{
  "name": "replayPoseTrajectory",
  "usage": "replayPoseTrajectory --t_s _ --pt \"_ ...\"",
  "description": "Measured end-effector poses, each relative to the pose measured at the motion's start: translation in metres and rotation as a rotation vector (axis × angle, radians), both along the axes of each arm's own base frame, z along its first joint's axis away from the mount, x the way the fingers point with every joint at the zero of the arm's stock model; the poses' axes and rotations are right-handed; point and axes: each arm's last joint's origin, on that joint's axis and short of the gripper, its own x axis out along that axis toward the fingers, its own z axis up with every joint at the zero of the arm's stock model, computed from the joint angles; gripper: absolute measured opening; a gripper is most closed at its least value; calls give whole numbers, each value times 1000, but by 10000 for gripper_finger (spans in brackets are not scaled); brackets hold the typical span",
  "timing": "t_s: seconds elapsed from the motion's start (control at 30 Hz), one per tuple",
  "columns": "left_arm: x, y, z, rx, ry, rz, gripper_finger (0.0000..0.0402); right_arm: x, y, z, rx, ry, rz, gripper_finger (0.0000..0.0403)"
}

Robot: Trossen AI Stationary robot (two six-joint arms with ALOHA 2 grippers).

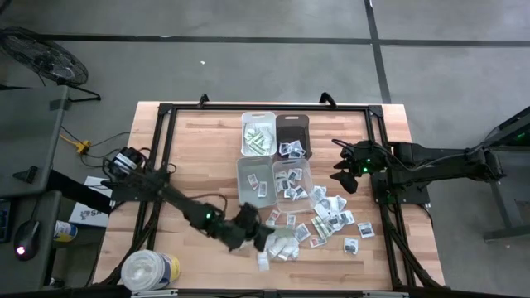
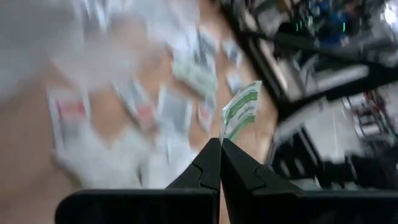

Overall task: Pick & Place First Aid Supplies
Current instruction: Put the green bandage pack into the white bin

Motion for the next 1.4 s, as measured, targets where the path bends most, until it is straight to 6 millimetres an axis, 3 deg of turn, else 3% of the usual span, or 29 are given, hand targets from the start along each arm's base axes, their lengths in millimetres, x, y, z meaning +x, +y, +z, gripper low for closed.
replayPoseTrajectory --t_s 0.23,0.6,0.9,1.4 --pt "12 55 25 137 7 119 0 0 0 0 -11 4 14 222" --pt "-5 156 67 293 163 140 0 0 0 0 -11 2 14 222" --pt "-12 224 61 296 292 130 0 0 0 0 -11 0 13 222" --pt "-36 288 50 285 471 189 0 0 0 0 4 -1 -9 222"
